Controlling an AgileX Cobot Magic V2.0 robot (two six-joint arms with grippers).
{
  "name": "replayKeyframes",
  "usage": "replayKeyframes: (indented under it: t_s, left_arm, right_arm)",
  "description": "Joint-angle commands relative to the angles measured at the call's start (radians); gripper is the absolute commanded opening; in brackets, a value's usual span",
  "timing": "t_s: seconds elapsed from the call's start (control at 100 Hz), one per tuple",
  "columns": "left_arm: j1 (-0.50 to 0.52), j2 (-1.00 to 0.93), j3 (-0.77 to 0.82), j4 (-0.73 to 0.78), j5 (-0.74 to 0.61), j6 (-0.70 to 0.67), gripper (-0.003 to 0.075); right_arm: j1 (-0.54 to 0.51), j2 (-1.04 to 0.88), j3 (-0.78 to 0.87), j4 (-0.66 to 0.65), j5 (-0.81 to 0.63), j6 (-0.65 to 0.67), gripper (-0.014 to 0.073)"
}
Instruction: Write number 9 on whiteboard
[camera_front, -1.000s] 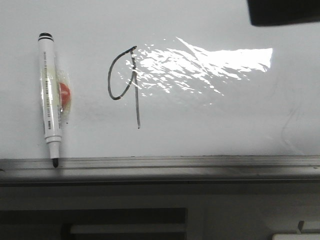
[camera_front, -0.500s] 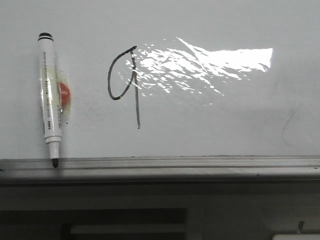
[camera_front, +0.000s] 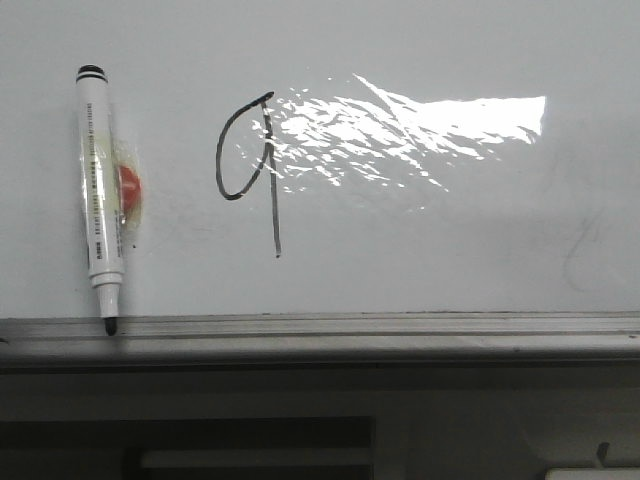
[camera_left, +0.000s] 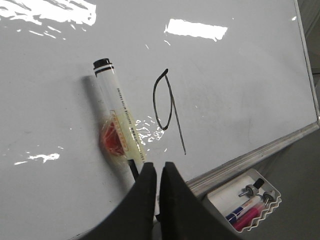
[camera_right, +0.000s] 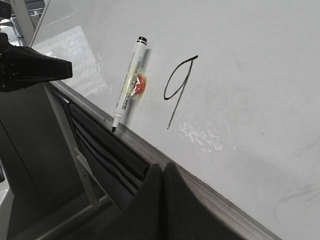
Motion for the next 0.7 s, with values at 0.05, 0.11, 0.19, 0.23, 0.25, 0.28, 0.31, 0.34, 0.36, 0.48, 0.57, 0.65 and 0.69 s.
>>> replayKeyframes:
  t_s: [0.05, 0.11, 0.19, 0.23, 0.25, 0.28, 0.31, 0.34, 0.36, 0.48, 0.57, 0.65, 0.69]
  left_arm:
    - [-0.004, 0.002, -0.029, 0.008, -0.061, 0.003, -0.0020]
    - [-0.004, 0.002, -0.029, 0.008, -0.061, 0.003, -0.0020]
    - [-0.004, 0.002, -0.029, 0.012, -0.061, 0.003, -0.0020]
    - [-0.002, 0.002, -0.029, 0.048, -0.061, 0.003, -0.0020]
    - [0.001, 0.002, -0.029, 0.087, -0.061, 0.003, -0.0020]
    - [0.011, 0.002, -0.026, 0.146, -0.061, 0.003, -0.0020]
    - [0.020, 0.002, -0.021, 0.226, -0.061, 0.003, -0.0020]
    - [0.031, 0.002, -0.014, 0.286, -0.065, 0.003, -0.0020]
    - [0.041, 0.002, -0.007, 0.325, -0.071, 0.003, -0.0020]
    - [0.115, -0.004, 0.065, 0.393, -0.161, -0.011, -0.0020]
    - [0.164, -0.043, 0.133, 0.477, -0.254, -0.127, -0.0020]
    - [0.213, -0.081, 0.129, 0.520, -0.190, -0.222, -0.0020]
    - [0.238, -0.098, 0.129, 0.555, -0.180, -0.235, -0.0020]
  right_arm:
    - [0.002, 0.004, -0.026, -0.011, -0.078, -0.006, -0.0067]
    - [0.002, 0.004, -0.026, -0.011, -0.078, -0.006, -0.0067]
    - [0.002, 0.004, -0.026, -0.011, -0.078, -0.006, -0.0067]
    - [0.002, 0.004, -0.026, -0.011, -0.078, -0.006, -0.0067]
    - [0.002, 0.004, -0.026, -0.011, -0.078, -0.006, -0.0067]
    - [0.002, 0.004, -0.026, -0.011, -0.078, -0.006, -0.0067]
    - [0.002, 0.004, -0.026, -0.011, -0.078, -0.006, -0.0067]
    - [0.002, 0.004, -0.026, -0.011, -0.078, -0.006, -0.0067]
    - [0.002, 0.004, -0.026, -0.011, -0.078, -0.006, -0.0067]
    - [0.002, 0.004, -0.026, -0.011, -0.078, -0.006, -0.0067]
    - [0.002, 0.004, -0.026, -0.011, -0.078, -0.006, -0.0067]
    - [0.002, 0.004, -0.026, -0.011, -0.078, -0.006, -0.0067]
    - [0.002, 0.004, -0.026, -0.011, -0.078, -0.006, -0.0067]
